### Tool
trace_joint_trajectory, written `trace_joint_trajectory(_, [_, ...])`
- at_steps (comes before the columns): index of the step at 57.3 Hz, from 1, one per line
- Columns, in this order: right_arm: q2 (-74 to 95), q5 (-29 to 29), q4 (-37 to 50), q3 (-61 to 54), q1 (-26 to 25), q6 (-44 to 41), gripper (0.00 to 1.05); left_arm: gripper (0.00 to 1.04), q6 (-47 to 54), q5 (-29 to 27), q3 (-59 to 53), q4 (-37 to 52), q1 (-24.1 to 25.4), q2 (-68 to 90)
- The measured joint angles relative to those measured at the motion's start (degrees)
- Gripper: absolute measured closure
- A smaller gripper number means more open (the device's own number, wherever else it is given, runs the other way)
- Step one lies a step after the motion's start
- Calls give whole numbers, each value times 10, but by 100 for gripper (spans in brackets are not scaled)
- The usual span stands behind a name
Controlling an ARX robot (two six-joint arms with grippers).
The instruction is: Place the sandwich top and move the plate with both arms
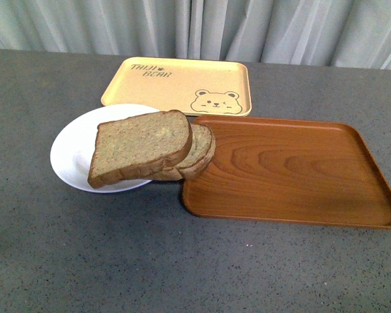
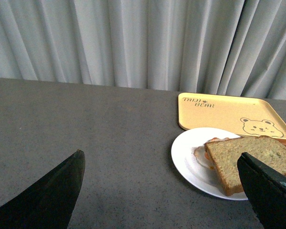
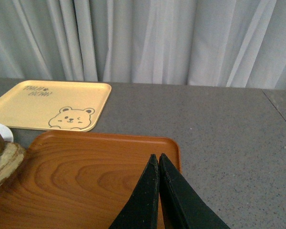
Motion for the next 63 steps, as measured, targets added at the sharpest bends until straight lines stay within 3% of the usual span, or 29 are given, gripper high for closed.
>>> trace_joint_trajectory(13, [-106, -25, -82, -24, -26, 0, 103, 9, 0, 0, 0, 0, 0, 0])
trace_joint_trajectory(16, [-131, -62, -103, -28, -50, 0, 103, 9, 0, 0, 0, 0, 0, 0])
trace_joint_trajectory(22, [-177, -71, -142, -30, -75, 0, 103, 9, 0, 0, 0, 0, 0, 0])
trace_joint_trajectory(63, [-409, -73, -356, -30, -77, 0, 103, 9, 0, 0, 0, 0, 0, 0])
